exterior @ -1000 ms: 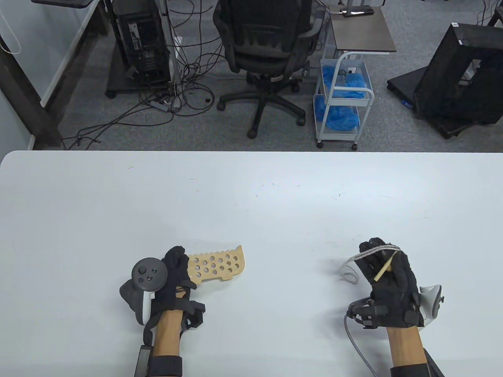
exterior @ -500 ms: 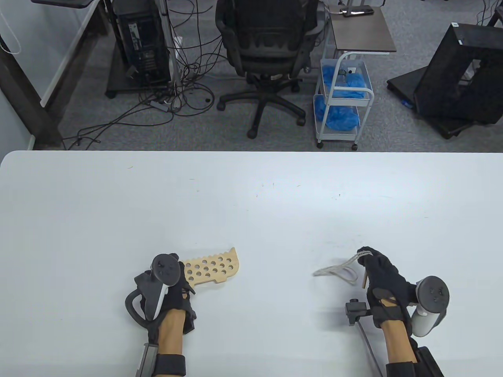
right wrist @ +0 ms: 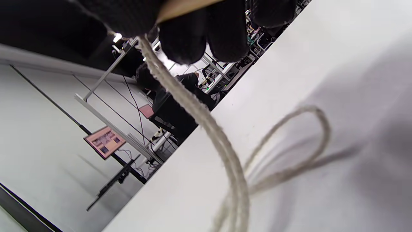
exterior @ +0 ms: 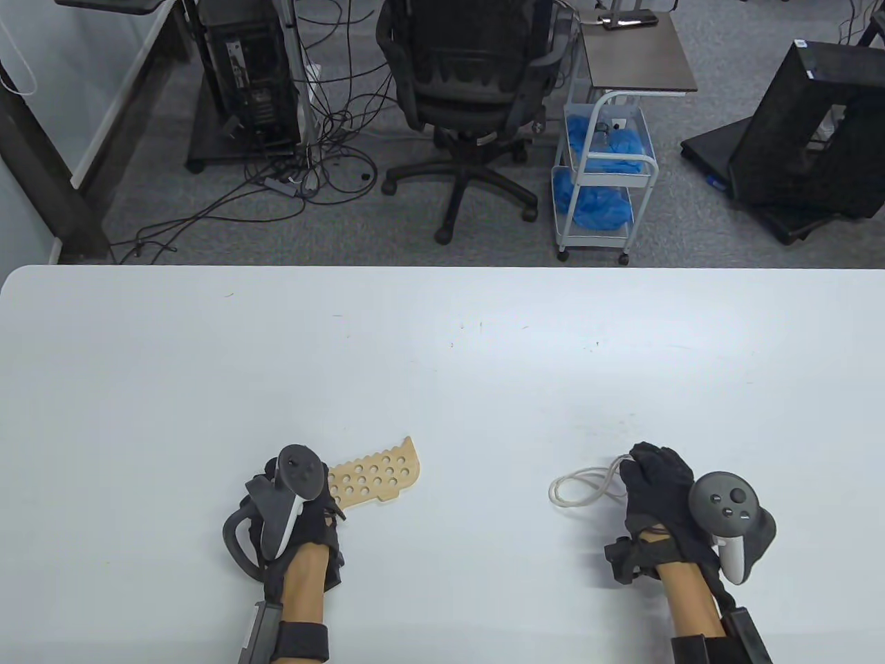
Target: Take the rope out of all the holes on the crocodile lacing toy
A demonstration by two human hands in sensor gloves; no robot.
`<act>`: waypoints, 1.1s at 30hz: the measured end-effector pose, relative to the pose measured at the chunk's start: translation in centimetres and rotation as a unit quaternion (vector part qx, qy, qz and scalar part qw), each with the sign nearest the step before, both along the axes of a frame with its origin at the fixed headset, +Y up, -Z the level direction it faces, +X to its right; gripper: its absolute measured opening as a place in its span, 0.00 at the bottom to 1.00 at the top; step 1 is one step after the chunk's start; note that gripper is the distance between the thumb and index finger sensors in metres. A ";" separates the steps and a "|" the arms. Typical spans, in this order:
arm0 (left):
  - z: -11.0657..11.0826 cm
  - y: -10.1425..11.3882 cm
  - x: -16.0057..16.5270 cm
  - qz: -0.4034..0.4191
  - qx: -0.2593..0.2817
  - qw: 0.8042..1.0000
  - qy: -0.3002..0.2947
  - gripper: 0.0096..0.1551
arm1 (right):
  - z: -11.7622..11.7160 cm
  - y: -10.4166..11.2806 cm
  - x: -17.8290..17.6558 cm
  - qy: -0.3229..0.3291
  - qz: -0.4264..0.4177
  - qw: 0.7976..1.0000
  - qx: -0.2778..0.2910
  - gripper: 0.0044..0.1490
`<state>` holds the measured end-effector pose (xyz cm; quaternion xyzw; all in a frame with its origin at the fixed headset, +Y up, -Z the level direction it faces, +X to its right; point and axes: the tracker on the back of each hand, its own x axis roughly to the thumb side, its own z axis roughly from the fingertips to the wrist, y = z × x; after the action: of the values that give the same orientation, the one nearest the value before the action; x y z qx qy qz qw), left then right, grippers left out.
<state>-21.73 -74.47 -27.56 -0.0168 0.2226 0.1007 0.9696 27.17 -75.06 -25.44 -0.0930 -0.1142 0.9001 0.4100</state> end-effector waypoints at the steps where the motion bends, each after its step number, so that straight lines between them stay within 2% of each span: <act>1: 0.0 0.3 0.6 -0.004 0.006 1.000 -0.013 0.33 | -0.1 -0.1 -0.1 0.003 0.021 1.000 -0.009 0.26; 4: 0.0 0.8 1.9 -0.004 0.019 0.999 -0.049 0.34 | -0.4 -0.7 -0.4 0.012 0.060 0.997 -0.038 0.25; 7: 0.0 0.7 3.4 0.038 0.021 0.992 -0.121 0.36 | -0.7 -1.2 -0.8 0.029 0.099 0.993 -0.065 0.25; 12: 0.1 1.2 5.2 0.000 0.030 0.988 -0.155 0.39 | -1.0 -1.7 -1.6 0.060 0.131 0.986 -0.087 0.25; 15: 0.4 1.4 6.1 -0.018 0.036 0.985 -0.169 0.39 | -1.1 -1.7 -2.3 0.073 0.199 0.972 -0.104 0.25; 20: 0.7 1.7 6.2 0.029 0.047 0.981 -0.186 0.39 | -1.1 -1.8 -3.0 0.074 0.283 0.948 -0.122 0.25; 25: 0.8 2.0 5.9 0.035 0.056 0.980 -0.189 0.39 | -1.2 -2.2 -2.9 0.077 0.277 0.948 -0.136 0.28; 28: 0.8 2.4 6.0 0.048 0.060 0.977 -0.201 0.41 | -1.1 -2.2 -2.5 0.081 0.230 0.961 -0.132 0.34; 31: 1.3 3.6 6.6 0.056 0.068 0.972 -0.219 0.44 | -0.9 -1.4 -2.0 0.079 0.171 0.977 -0.103 0.38; 33: 1.6 4.2 6.9 0.048 0.075 0.970 -0.227 0.46 | -0.7 -0.9 -2.1 0.086 0.164 0.979 -0.087 0.41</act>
<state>-14.79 -70.29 -25.96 0.0224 -0.0126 0.1573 0.9872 25.06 -75.92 -26.14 -0.0302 -0.0130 0.9663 0.2554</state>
